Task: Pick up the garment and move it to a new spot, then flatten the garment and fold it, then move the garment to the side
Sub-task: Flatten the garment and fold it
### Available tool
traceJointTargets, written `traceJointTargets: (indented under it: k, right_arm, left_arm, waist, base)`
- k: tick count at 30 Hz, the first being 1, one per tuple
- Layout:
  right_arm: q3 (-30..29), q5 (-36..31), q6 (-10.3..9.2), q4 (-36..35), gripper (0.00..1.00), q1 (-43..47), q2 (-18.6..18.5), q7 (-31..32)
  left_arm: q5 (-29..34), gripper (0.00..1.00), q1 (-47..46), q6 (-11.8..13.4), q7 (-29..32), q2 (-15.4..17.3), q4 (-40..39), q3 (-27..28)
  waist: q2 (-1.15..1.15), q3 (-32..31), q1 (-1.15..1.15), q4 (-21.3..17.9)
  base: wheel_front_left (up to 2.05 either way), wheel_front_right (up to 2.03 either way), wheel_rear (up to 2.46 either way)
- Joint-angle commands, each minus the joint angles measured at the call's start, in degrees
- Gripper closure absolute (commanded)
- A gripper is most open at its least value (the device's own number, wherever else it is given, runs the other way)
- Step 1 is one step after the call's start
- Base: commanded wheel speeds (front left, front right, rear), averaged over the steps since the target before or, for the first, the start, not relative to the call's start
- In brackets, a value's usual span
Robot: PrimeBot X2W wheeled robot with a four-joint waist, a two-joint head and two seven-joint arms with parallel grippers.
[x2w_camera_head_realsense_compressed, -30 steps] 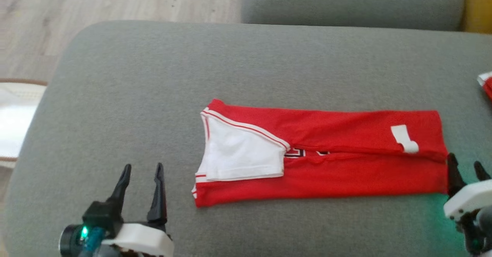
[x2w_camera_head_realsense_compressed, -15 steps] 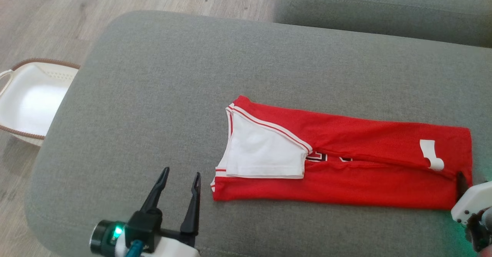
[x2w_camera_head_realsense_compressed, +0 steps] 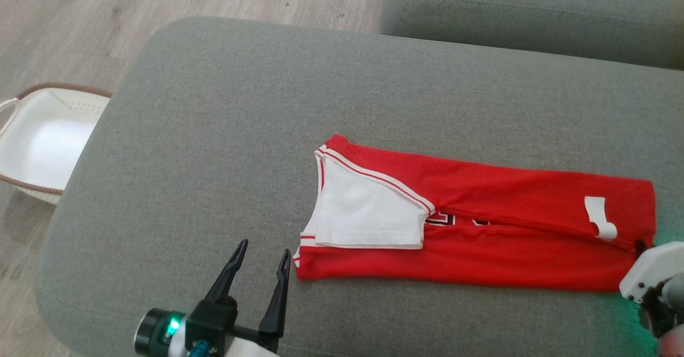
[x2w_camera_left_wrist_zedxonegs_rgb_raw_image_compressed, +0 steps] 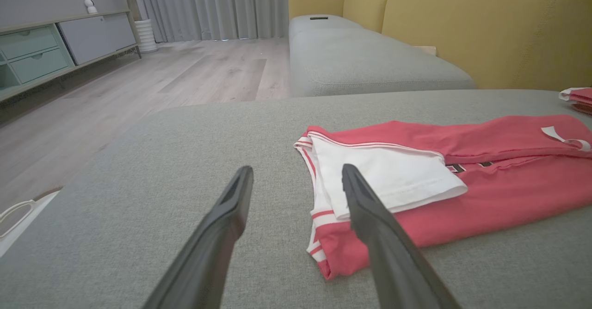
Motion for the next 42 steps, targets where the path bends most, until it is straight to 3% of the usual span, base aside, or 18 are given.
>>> traceJointTargets:
  k: [1, 16, 21, 29, 36, 42]
  right_arm:
    - [1.51, 0.09, 0.37, 0.09, 1.0, -0.56, -1.64, 0.78]
    - [2.38, -1.82, 0.37, -3.49, 1.0, -1.69, -9.2, -2.49]
    - [4.74, -0.65, 0.37, -7.16, 1.0, -2.3, -9.24, -2.46]
    - [11.48, 1.84, 0.37, -24.59, 1.0, 0.49, -3.61, -0.03]
    - [17.12, 2.48, 0.37, -40.84, 1.0, 5.55, 2.69, 4.21]
    - [23.44, 2.76, 0.37, -49.39, 1.0, 8.86, 6.73, 6.9]
  left_arm:
    - [0.59, 0.0, -1.79, -0.29, -0.7, -0.56, -1.6, 2.34]
    - [1.73, 0.0, -1.83, -1.72, -0.7, -2.53, -1.03, 4.26]
    - [1.97, 0.0, -1.87, -2.05, -0.7, -2.91, -0.53, 4.71]
    - [2.3, 0.0, -1.56, -2.88, -0.7, -3.49, 0.36, 5.15]
    - [2.58, 0.0, -1.53, -3.97, -0.7, -3.6, 0.83, 5.37]
    - [2.78, 0.0, -1.39, -4.58, -0.7, -3.95, 1.18, 5.21]
  waist:
    - [0.0, 0.07, 0.0, -0.06]
    - [0.0, 0.65, 0.0, -5.84]
    - [0.0, 0.19, 0.0, -7.41]
    - [0.0, -1.37, 0.0, -8.29]
    - [0.0, -2.23, 0.0, -5.9]
    - [0.0, -2.25, 0.0, -2.92]
  base:
    - [0.0, 0.0, 0.0]
    - [0.0, 0.0, 0.0]
    - [0.0, 0.0, 0.0]
    - [0.0, 0.0, 0.0]
    - [0.0, 0.0, 0.0]
    - [0.0, 0.0, 0.0]
